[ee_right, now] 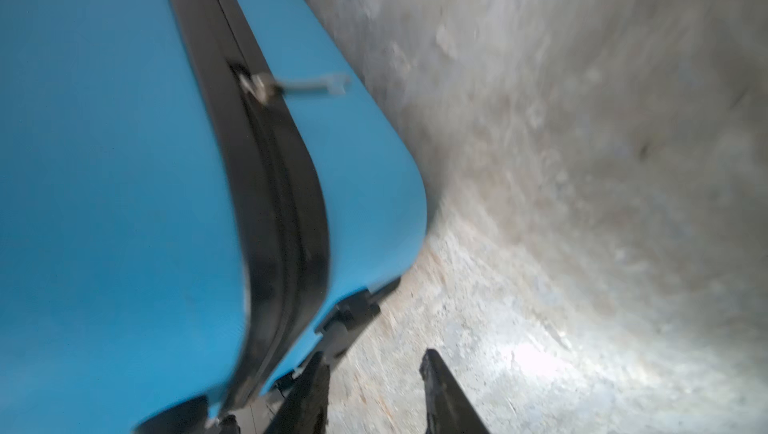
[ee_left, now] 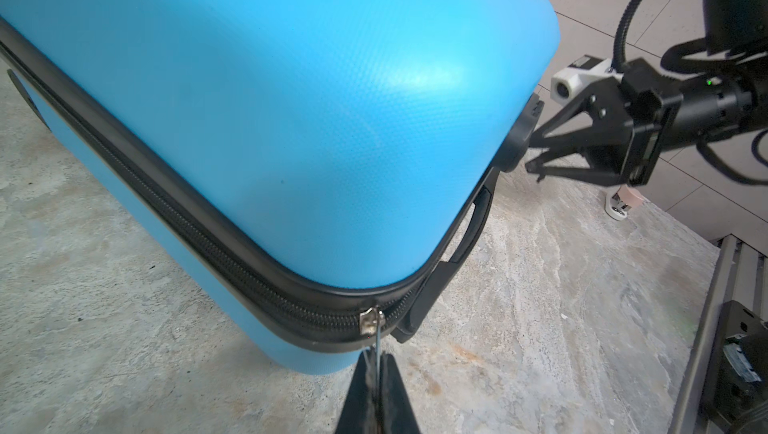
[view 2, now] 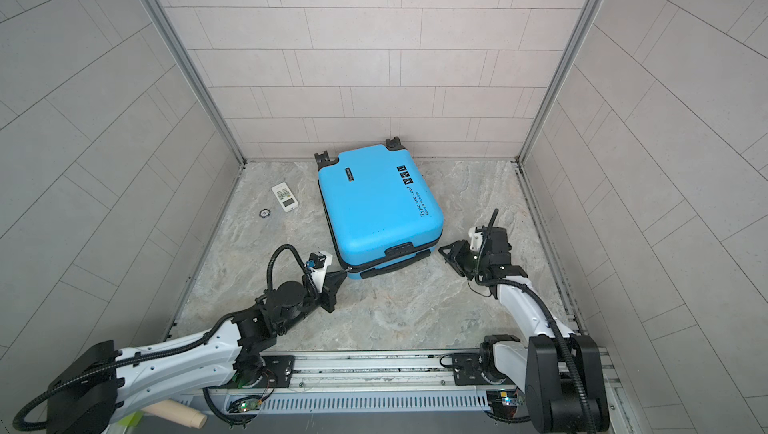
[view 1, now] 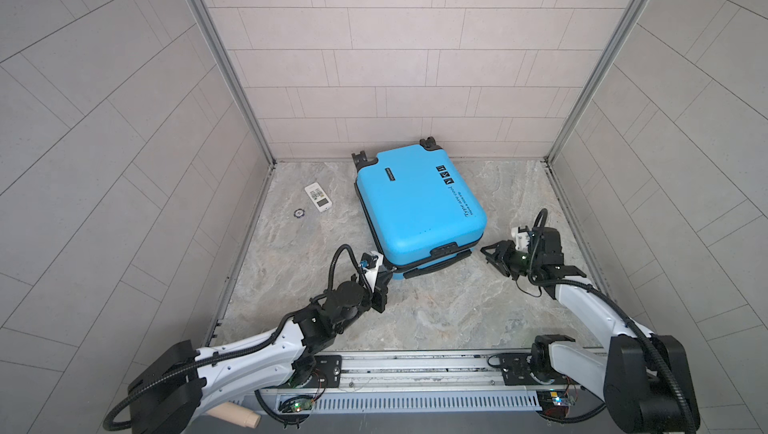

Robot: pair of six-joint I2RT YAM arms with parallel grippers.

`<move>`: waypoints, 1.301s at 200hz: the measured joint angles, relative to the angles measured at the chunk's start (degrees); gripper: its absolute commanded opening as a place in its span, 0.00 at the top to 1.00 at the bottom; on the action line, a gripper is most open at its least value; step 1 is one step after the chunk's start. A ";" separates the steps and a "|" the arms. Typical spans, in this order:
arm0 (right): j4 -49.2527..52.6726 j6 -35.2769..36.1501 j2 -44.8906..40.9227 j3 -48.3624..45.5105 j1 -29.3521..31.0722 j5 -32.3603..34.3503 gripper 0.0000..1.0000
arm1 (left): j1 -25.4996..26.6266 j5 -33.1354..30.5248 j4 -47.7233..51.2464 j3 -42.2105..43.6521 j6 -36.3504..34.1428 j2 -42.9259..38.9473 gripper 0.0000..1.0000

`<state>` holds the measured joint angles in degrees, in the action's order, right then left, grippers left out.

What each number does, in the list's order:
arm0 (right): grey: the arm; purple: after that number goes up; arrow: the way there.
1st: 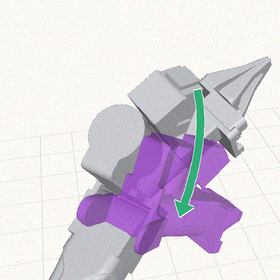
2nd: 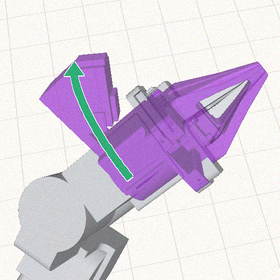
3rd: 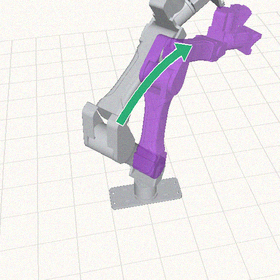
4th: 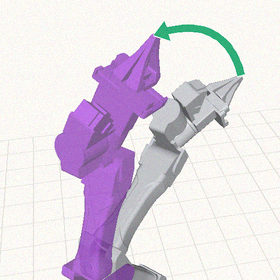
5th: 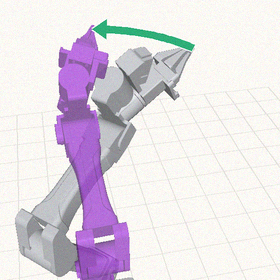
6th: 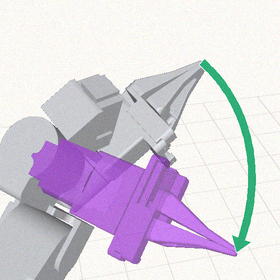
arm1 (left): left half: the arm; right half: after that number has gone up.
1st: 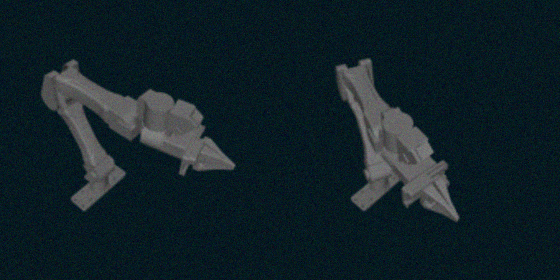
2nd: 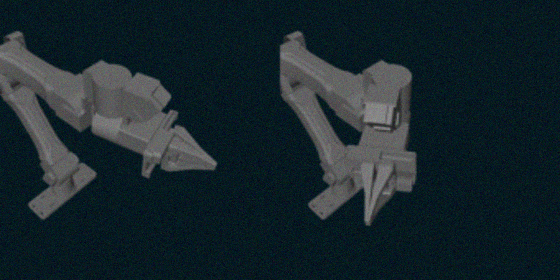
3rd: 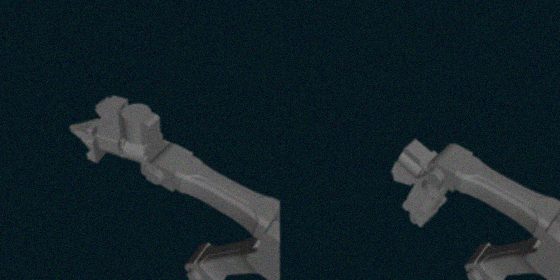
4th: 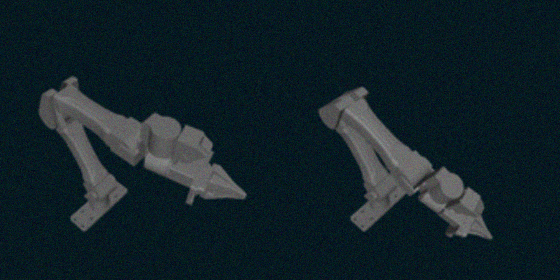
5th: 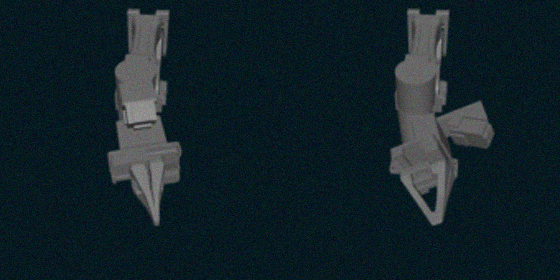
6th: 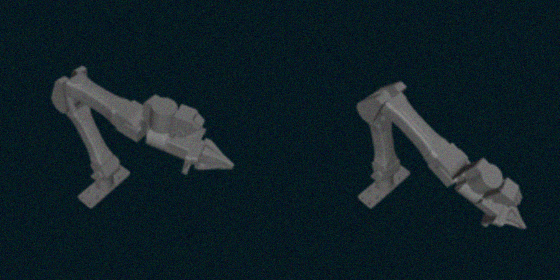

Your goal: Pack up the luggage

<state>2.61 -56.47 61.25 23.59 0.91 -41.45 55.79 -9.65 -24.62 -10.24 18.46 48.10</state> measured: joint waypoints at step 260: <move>-38.86 -25.18 13.29 -8.04 25.99 22.82 0.86 | -0.17 -0.83 1.70 0.00 1.09 0.48 1.00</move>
<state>-36.25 -81.65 74.54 15.55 26.89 -18.63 55.61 -10.48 -22.92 -10.24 19.55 48.58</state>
